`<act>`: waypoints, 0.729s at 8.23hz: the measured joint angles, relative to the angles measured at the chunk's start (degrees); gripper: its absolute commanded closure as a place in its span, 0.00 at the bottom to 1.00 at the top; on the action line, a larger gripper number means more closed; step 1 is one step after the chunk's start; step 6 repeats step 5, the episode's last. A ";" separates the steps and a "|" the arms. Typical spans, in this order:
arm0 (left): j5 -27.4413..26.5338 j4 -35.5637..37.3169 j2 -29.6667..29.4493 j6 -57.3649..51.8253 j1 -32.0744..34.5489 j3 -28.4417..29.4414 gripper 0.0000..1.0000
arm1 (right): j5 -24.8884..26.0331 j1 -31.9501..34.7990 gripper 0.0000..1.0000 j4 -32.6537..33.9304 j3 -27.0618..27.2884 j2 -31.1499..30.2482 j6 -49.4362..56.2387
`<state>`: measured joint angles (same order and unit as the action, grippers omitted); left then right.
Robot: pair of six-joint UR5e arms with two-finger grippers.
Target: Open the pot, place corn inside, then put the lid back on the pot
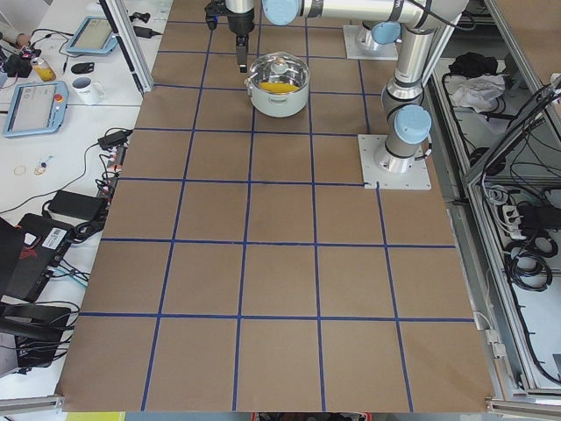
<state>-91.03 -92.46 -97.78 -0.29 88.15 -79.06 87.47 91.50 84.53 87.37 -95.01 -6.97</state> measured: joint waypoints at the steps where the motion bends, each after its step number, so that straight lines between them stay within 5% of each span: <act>1: -0.06 0.00 -0.02 0.98 0.00 -0.03 0.00 | -0.01 -0.34 0.00 0.47 0.04 -0.22 0.04; 6: -0.24 0.00 -0.04 1.94 0.00 -0.12 0.00 | 0.07 -0.46 0.00 0.94 0.08 -0.43 -0.05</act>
